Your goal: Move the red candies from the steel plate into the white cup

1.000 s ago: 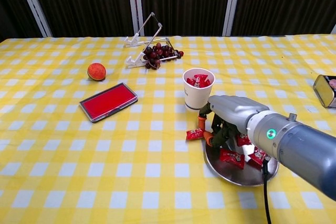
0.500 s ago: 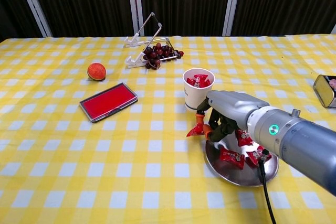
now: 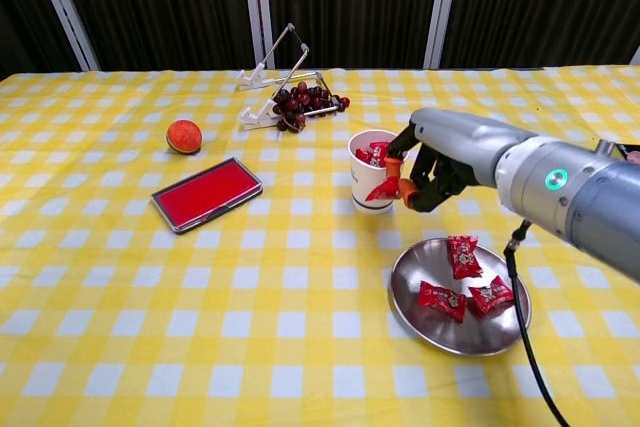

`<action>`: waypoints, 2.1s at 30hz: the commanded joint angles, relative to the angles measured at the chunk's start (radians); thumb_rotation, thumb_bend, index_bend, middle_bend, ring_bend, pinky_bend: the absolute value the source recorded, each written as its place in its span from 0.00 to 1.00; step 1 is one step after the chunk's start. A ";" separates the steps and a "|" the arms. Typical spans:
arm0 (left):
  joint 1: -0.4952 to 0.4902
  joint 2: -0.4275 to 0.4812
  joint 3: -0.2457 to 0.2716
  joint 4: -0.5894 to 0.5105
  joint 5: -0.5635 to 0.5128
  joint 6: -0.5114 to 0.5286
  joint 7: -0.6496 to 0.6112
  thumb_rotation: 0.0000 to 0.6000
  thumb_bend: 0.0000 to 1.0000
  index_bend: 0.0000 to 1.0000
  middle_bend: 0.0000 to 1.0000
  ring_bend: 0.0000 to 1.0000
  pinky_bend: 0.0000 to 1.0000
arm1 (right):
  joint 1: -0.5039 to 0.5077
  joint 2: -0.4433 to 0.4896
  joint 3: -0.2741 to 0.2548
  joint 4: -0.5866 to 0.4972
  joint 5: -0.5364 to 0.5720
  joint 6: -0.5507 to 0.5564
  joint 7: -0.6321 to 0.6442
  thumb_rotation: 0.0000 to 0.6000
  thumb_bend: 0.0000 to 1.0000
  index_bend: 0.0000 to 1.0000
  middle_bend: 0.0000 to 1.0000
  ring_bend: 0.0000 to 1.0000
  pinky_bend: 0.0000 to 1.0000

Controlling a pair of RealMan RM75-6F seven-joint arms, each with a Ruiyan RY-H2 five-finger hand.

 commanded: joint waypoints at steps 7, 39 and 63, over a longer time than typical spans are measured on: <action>0.000 0.000 0.000 0.000 -0.001 0.000 0.000 1.00 0.07 0.00 0.00 0.00 0.00 | 0.046 0.072 0.080 -0.005 0.023 -0.001 -0.025 1.00 0.45 0.57 0.86 0.97 0.93; -0.002 0.001 -0.001 0.000 -0.009 -0.005 0.000 1.00 0.07 0.00 0.00 0.00 0.00 | 0.095 -0.035 0.043 0.243 -0.006 -0.066 0.083 1.00 0.45 0.19 0.86 0.97 0.92; 0.004 -0.006 -0.001 0.004 0.004 0.017 0.009 1.00 0.07 0.00 0.00 0.00 0.00 | -0.067 0.149 -0.138 -0.068 -0.151 0.028 0.102 1.00 0.44 0.33 0.86 0.97 0.92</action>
